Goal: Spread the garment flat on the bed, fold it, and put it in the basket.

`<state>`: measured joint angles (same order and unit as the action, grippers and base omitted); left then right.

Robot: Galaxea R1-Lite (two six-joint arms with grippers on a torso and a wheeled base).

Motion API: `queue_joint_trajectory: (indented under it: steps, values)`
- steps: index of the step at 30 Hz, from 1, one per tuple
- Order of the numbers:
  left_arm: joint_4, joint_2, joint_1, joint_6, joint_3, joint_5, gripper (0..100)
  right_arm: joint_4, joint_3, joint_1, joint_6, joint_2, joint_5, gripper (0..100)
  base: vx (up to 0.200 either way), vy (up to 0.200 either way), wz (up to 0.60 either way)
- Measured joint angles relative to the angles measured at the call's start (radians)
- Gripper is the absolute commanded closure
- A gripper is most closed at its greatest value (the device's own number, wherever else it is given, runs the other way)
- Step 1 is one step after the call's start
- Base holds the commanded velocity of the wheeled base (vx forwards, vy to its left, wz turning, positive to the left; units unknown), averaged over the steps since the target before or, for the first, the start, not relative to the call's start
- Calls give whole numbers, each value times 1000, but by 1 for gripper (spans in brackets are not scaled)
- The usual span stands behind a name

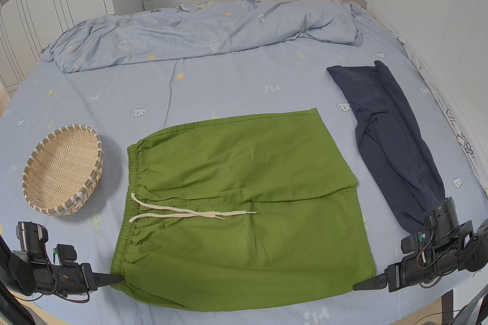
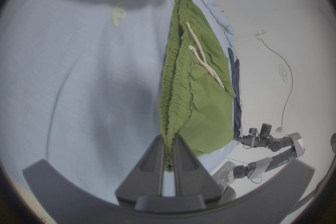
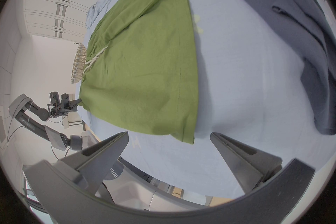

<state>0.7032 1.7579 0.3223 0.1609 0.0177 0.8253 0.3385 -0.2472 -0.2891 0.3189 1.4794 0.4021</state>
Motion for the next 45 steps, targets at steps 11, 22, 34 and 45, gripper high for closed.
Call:
queue_joint_trajectory:
  steps: [11,22,34,45]
  values:
    - [0,2,1,0,0,0,100,130,-1,-9,1,97,40,0,0,0,0]
    - [1,1,3,0,0,0,100,168,0,0,0,160,46,100,0,0,0]
    - [-3,-13,29,-1,-1,0,100,170,40,64,-29,159,45,100,0,0,0]
    - [-229,-108,78,-12,0,-10,100,109,169,39,-48,-19,38,100,0,0,0]
